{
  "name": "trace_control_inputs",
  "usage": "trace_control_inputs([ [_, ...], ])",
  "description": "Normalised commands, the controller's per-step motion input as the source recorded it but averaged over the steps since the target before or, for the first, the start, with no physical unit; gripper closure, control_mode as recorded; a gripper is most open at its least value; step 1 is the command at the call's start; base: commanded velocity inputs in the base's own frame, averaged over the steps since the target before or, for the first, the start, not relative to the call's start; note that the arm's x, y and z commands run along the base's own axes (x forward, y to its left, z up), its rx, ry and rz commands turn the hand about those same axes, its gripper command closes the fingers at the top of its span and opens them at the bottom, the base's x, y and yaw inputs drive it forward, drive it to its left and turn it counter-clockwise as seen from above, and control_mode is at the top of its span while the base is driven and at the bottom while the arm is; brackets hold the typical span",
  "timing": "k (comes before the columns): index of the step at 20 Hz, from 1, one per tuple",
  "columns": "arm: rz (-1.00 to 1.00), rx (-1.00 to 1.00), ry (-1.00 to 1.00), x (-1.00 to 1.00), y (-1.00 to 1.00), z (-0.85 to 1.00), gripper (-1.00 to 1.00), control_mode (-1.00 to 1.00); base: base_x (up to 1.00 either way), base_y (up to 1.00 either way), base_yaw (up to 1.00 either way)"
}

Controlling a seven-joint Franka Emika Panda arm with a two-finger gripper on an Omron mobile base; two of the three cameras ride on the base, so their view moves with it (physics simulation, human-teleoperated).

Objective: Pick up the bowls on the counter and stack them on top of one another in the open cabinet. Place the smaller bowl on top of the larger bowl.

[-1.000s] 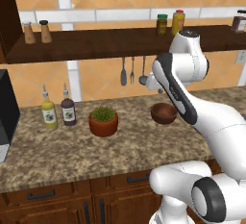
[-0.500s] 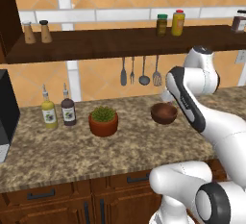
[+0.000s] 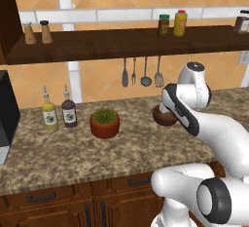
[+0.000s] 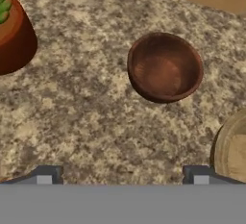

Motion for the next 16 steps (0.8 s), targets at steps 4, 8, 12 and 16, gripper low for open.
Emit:
trace_control_inputs([
  [4,-0.03,-0.03,0.05,0.47,0.0,-0.48,-1.0,-1.0,0.0,0.0,0.0],
  [8,-0.03,-0.02,0.01,0.45,0.0,-0.48,-1.0,-1.0,0.0,0.0,0.0],
  [12,-0.02,-0.02,0.01,0.47,0.0,-0.46,-1.0,-1.0,0.0,0.0,0.0],
  [16,-0.02,-0.02,0.0,0.49,0.0,-0.41,-1.0,-1.0,0.0,0.0,0.0],
])
